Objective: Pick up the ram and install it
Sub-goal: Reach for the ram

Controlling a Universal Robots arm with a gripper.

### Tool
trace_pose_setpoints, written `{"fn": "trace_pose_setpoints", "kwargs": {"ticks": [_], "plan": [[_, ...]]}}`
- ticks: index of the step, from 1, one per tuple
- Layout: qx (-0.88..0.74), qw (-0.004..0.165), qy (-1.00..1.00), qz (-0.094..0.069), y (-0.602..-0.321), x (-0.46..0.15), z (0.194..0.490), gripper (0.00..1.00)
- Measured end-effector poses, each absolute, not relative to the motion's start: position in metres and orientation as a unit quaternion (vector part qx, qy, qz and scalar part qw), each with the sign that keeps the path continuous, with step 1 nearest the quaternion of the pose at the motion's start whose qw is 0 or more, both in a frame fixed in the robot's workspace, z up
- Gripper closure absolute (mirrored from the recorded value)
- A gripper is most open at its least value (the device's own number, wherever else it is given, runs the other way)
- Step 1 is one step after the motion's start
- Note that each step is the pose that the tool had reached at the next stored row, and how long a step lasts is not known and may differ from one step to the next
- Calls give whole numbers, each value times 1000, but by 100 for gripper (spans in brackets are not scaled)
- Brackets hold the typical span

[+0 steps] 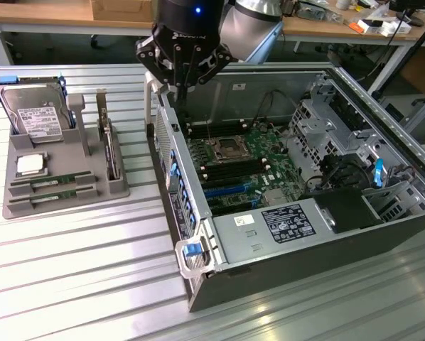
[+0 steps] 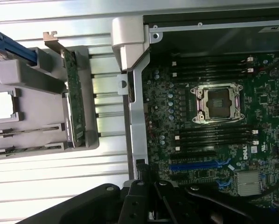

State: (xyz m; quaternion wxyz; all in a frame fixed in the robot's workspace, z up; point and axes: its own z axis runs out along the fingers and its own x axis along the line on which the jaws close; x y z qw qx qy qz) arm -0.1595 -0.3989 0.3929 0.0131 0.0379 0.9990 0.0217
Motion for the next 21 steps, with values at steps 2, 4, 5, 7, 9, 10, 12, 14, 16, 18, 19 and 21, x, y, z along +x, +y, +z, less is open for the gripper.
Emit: {"fn": "trace_pose_setpoints", "kwargs": {"ticks": [2,4,5,7,9,10,12,14,16,18,19,21], "plan": [[38,13,999,22,-399,-160,393,89],[38,13,999,22,-399,-162,393,89],[38,13,999,22,-399,-163,393,89],[38,13,999,22,-399,-167,393,89],[38,13,999,22,-399,-171,393,89],[38,13,999,22,-399,-172,393,89],[38,13,999,22,-399,-175,393,89],[38,13,999,22,-399,-178,393,89],[38,13,999,22,-399,-180,393,89],[38,13,999,22,-399,-182,392,89],[38,13,999,22,-399,-183,392,89],[38,13,999,22,-399,-184,392,89]]}}
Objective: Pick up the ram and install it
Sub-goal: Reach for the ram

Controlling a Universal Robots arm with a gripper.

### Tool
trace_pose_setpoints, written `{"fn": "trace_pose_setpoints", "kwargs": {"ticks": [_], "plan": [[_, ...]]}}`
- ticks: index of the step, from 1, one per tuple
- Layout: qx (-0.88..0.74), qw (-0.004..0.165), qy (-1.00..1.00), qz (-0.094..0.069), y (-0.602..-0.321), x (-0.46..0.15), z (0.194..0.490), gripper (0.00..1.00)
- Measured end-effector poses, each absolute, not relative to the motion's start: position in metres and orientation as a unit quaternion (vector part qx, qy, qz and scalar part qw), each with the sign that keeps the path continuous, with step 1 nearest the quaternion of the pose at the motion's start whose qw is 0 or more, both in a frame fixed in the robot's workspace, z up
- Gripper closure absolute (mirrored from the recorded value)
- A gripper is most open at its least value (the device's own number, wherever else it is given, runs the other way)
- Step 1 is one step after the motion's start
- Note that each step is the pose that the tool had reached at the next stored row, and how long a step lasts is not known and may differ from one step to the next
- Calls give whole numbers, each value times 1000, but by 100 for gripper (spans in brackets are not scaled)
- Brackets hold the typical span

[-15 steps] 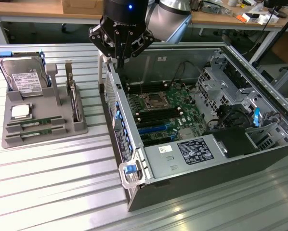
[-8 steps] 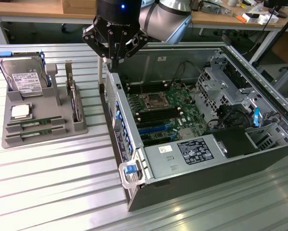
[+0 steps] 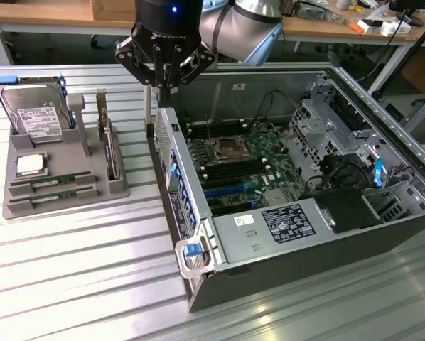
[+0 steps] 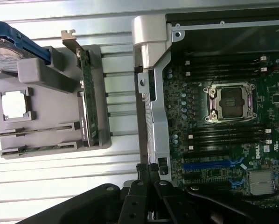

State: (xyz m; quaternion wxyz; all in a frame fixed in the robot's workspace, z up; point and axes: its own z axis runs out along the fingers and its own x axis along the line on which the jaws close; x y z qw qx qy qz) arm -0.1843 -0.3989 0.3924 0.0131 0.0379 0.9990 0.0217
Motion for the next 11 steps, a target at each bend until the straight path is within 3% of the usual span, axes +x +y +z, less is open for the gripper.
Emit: {"fn": "trace_pose_setpoints", "kwargs": {"ticks": [11], "plan": [[38,13,999,22,-399,-190,392,89]]}}
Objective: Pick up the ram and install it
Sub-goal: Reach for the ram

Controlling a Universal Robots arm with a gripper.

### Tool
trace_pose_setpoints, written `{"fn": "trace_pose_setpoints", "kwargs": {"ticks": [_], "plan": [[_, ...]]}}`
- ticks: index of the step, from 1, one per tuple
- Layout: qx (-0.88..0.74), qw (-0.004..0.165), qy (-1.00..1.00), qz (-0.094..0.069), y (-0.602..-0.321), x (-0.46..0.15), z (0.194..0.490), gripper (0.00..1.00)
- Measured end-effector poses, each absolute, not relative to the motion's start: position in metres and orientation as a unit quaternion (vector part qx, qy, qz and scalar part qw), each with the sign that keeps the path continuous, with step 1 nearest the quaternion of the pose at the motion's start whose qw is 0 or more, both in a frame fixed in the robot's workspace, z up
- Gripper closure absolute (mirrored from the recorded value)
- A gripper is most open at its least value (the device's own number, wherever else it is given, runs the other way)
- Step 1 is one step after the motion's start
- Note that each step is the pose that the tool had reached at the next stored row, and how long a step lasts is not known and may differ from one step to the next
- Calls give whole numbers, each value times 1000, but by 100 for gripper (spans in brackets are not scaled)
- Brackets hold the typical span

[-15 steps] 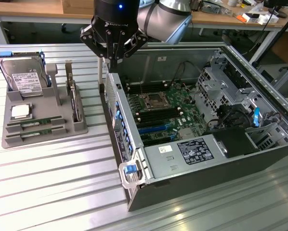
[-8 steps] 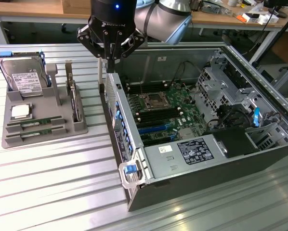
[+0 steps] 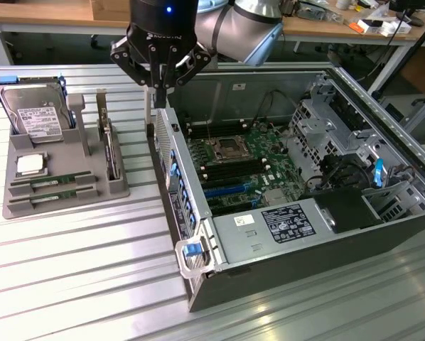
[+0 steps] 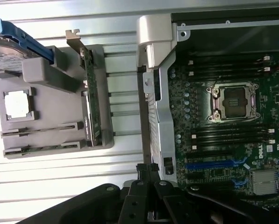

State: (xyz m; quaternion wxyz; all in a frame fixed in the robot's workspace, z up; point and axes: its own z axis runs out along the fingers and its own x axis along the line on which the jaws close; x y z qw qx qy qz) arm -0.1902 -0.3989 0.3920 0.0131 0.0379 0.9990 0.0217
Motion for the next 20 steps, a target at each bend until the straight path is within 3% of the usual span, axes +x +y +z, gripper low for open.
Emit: {"fn": "trace_pose_setpoints", "kwargs": {"ticks": [20], "plan": [[38,13,999,22,-399,-204,392,89]]}}
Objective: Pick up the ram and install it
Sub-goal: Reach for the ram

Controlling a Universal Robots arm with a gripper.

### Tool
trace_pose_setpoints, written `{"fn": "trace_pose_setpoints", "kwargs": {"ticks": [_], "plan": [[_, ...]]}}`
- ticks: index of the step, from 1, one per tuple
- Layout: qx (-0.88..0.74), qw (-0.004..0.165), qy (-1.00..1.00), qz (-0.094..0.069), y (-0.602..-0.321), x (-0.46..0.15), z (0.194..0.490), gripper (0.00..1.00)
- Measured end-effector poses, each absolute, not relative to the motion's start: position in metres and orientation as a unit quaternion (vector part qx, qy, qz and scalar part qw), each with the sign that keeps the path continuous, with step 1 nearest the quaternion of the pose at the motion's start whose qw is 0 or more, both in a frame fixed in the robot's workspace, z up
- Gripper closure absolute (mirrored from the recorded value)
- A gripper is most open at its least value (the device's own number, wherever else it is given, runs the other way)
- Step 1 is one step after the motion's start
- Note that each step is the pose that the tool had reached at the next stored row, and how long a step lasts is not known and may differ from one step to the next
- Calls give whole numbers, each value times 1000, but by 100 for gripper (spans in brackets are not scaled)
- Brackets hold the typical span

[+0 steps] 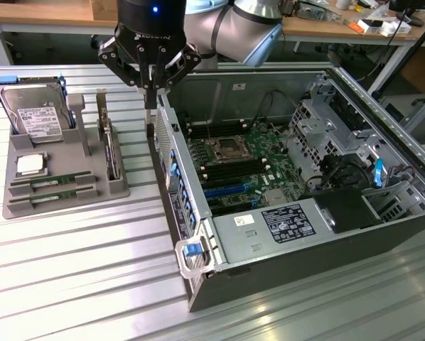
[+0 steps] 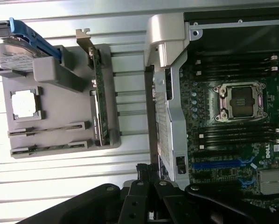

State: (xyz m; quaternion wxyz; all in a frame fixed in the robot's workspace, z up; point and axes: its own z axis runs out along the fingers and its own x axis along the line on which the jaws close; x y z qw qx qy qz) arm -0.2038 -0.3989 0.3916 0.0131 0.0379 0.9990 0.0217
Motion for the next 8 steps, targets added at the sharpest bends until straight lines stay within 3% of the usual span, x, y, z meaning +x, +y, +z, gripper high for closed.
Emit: {"fn": "trace_pose_setpoints", "kwargs": {"ticks": [8], "plan": [[38,13,999,22,-399,-209,391,89]]}}
